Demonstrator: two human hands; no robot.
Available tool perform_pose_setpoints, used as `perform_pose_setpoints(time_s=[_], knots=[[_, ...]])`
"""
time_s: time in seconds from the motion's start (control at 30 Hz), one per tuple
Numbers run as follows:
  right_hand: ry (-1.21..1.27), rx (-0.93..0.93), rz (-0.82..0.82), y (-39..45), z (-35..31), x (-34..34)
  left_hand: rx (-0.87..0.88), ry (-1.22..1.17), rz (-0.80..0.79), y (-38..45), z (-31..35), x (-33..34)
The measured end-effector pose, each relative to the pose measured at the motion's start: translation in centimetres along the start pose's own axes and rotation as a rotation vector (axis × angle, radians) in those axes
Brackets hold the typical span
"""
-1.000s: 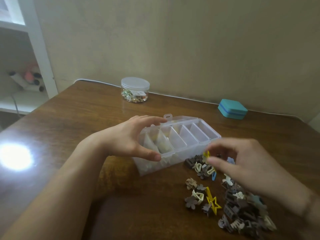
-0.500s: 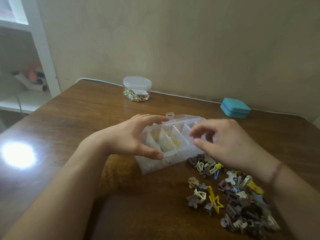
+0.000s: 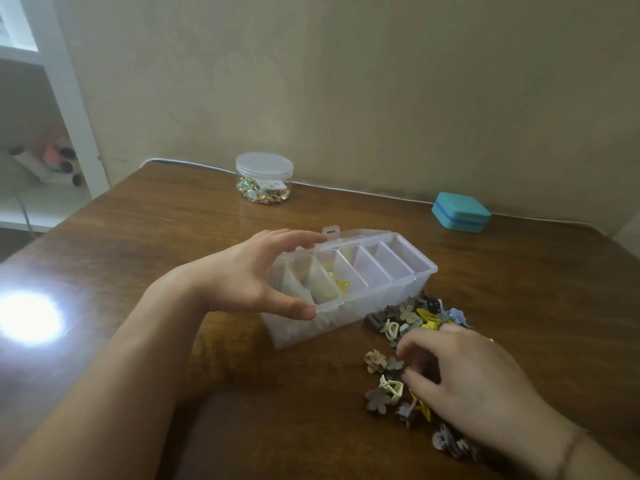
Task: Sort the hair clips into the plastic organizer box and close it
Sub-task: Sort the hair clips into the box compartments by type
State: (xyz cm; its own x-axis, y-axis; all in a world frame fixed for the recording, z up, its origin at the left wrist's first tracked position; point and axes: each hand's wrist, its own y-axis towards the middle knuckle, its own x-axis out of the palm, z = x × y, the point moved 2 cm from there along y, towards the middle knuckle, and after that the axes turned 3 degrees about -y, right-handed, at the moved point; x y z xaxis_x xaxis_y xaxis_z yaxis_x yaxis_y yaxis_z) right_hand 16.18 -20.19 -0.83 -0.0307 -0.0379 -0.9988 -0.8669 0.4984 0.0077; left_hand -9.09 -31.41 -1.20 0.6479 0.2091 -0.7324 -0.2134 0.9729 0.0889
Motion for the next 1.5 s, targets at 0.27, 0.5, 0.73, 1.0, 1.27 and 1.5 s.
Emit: perform_pose_setpoints(time_s=[0.27, 0.5, 0.73, 1.0, 1.27, 1.5], knots=[[0.258, -0.040, 0.121, 5.2, 0.0, -5.6, 0.013, 0.009, -0.002, 0.0, -0.1, 0.0], [0.553, -0.124, 0.064, 12.9, -3.5, -5.0, 0.011, 0.016, -0.005, -0.1, 0.1, -0.1], [0.476, -0.112, 0.161, 10.7, 0.4, -5.5, 0.018, -0.003, -0.004, 0.1, -0.1, 0.0], [-0.111, -0.159, -0.203, 4.0, 4.6, -2.7, 0.026, -0.005, 0.006, 0.2, -0.4, 0.1], [-0.184, -0.218, 0.026, 4.3, 6.7, -0.6, 0.023, -0.011, -0.002, 0.3, -0.4, 0.1], [-0.217, -0.247, -0.004, 4.9, 6.9, -0.5, 0.020, -0.018, -0.009, 0.2, -0.2, 0.1]])
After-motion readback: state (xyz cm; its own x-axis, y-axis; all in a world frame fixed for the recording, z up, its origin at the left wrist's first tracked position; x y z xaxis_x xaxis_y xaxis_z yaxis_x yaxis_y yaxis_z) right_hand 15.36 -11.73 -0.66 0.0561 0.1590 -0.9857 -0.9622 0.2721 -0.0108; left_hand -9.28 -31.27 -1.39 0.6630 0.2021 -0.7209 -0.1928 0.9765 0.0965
